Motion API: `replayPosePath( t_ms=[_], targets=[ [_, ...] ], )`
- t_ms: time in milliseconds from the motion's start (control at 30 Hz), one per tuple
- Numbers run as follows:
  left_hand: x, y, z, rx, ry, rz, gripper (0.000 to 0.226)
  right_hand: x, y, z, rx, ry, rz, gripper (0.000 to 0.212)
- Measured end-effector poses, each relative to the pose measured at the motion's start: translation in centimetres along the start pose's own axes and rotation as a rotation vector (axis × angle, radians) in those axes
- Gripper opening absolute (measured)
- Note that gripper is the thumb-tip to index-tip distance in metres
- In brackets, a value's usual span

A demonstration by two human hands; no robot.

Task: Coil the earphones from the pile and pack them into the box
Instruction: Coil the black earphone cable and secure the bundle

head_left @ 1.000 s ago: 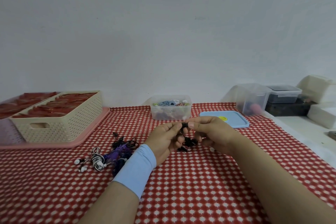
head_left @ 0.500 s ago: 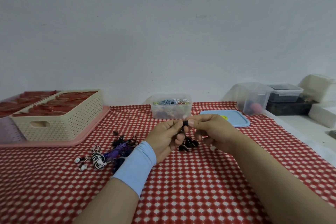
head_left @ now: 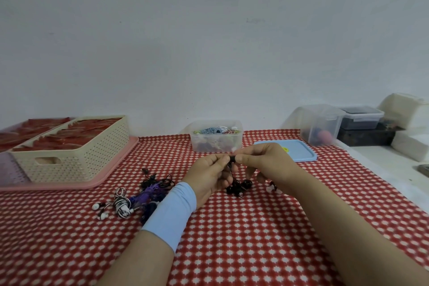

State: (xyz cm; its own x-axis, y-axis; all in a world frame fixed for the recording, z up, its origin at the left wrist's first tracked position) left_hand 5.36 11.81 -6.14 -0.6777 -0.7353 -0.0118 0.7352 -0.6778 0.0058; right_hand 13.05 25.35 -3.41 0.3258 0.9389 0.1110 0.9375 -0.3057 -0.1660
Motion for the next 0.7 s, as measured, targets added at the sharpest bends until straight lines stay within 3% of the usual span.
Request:
replayPosePath(
  t_ms=[267, 500, 700],
  targets=[
    [-0.12, 0.11, -0.06, -0.022, -0.102, -0.001, 0.015, -0.20, -0.06, -0.28, 0.137, 0.136, 0.068, 0.010],
    [-0.56, 0.05, -0.13, 0.075, 0.149, -0.002, 0.018, -0.65, -0.25, -0.70, 0.258, 0.246, 0.055, 0.033],
    [-0.45, -0.09, -0.64, 0.163, 0.174, -0.022, 0.019, -0.51, -0.51, -0.43, 0.285, 0.377, 0.047, 0.013]
  ],
)
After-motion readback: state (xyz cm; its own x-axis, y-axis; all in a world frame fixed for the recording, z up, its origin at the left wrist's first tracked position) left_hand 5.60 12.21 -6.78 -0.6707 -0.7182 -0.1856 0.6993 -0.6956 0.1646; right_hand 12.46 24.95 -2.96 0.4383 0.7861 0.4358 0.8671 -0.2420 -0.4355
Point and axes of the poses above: each hand's wrist, its own y-axis away from the middle knuckle, its own x-axis out of the back of the hand, z = x × y, the point moved 4 cm from there along -y, towards the middle knuckle, and after that the axes turned 8 degrees about -y, right-handed, at the moved point
